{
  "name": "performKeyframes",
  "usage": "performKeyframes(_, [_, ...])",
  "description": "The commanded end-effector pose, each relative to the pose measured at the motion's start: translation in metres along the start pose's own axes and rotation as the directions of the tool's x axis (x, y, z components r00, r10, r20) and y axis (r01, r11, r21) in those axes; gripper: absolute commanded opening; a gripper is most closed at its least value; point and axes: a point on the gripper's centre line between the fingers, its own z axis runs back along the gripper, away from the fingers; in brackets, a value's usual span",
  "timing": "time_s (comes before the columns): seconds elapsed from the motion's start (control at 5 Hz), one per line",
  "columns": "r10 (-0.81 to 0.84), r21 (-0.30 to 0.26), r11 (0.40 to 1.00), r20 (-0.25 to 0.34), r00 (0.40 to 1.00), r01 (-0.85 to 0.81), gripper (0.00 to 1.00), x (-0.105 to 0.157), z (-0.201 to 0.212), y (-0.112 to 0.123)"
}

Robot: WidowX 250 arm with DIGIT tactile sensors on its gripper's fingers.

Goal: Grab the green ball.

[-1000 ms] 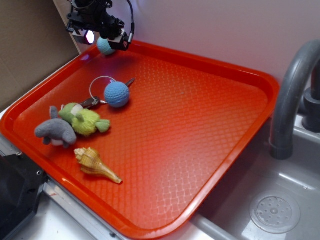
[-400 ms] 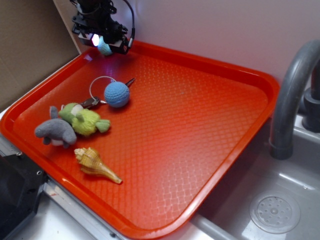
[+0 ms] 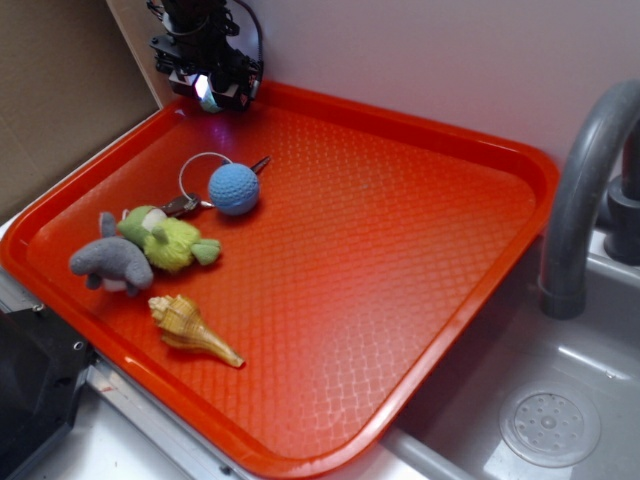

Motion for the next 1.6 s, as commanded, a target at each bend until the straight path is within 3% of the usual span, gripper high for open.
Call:
performKeyframes(0.0, [0.024, 0.003, 1.0, 0.06, 0.998, -0.024, 0.0, 0.016, 0.013, 0.012])
performKeyframes(0.2, [0.022, 0.001, 1.0, 0.058, 0.998, -0.022, 0.0, 0.015, 0.014, 0.013])
performKeyframes(0.4, [0.02, -0.006, 1.0, -0.013, 1.0, -0.02, 0.0, 0.01, 0.029, 0.014])
performKeyframes(0.6, [-0.076, -0.158, 0.985, -0.04, 0.996, 0.069, 0.0, -0.004, 0.091, 0.008])
performKeyframes(0.8, [-0.168, -0.239, 0.96, -0.069, 0.983, 0.148, 0.0, -0.037, 0.164, 0.0])
performKeyframes(1.0, [-0.155, -0.215, 0.967, -0.066, 0.986, 0.138, 0.0, -0.047, 0.221, 0.005])
performKeyframes(1.2, [-0.218, -0.256, 0.948, -0.094, 0.971, 0.189, 0.0, -0.051, 0.276, 0.016])
performKeyframes(1.4, [-0.218, -0.227, 0.955, -0.112, 0.969, 0.189, 0.0, -0.069, 0.276, 0.014])
